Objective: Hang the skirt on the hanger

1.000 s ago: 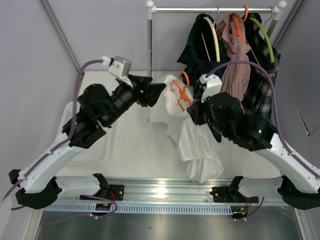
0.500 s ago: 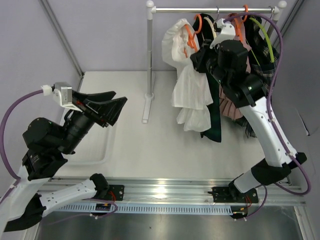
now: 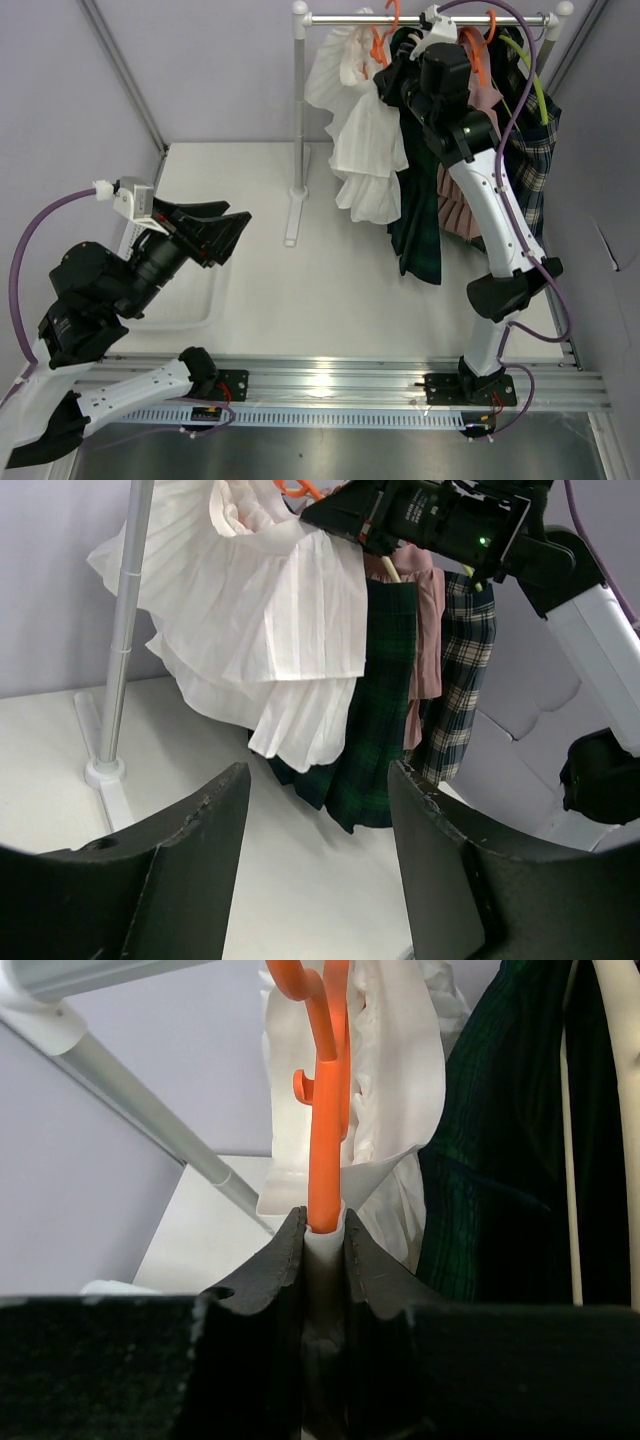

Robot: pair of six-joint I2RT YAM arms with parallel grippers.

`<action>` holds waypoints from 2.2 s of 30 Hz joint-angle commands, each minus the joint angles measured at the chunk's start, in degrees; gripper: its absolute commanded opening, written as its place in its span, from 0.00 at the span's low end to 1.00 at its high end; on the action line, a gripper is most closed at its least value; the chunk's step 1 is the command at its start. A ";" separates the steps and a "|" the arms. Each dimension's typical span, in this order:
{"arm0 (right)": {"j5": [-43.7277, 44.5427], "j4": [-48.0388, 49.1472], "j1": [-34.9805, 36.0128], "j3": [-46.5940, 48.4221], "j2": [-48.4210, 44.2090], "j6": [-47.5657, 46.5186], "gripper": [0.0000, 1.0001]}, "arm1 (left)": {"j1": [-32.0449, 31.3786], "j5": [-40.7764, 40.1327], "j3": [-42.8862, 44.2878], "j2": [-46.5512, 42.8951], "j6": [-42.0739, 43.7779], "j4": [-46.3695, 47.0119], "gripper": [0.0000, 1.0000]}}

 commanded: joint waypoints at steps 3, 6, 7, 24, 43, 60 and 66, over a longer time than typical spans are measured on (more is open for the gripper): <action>-1.81 7.20 -1.76 4.88 1.86 1.47 0.00 | 0.20 -1.28 1.51 -0.51 0.14 -1.98 0.62; -2.61 6.93 -1.85 3.13 2.04 1.82 0.00 | 0.20 -1.37 1.42 -0.51 0.05 -1.98 0.62; -2.78 7.63 -1.85 2.16 1.78 1.99 0.00 | 0.20 -1.29 1.25 -0.34 0.05 -1.90 0.62; -3.93 10.27 -1.76 -11.81 -6.65 3.14 0.62 | 0.20 -0.49 -1.31 0.28 -0.22 -0.14 0.64; -4.54 0.70 -1.94 -39.28 -40.71 3.75 1.00 | 0.11 -1.28 -5.35 0.10 2.51 1.62 0.65; -1.73 -9.06 -1.94 -71.76 -68.27 8.15 1.00 | 0.20 0.91 -17.47 -0.51 -2.06 4.61 0.63; -2.26 -8.36 -1.94 -72.20 -67.74 7.97 0.99 | 0.20 1.79 -19.59 -1.39 -2.85 5.14 0.63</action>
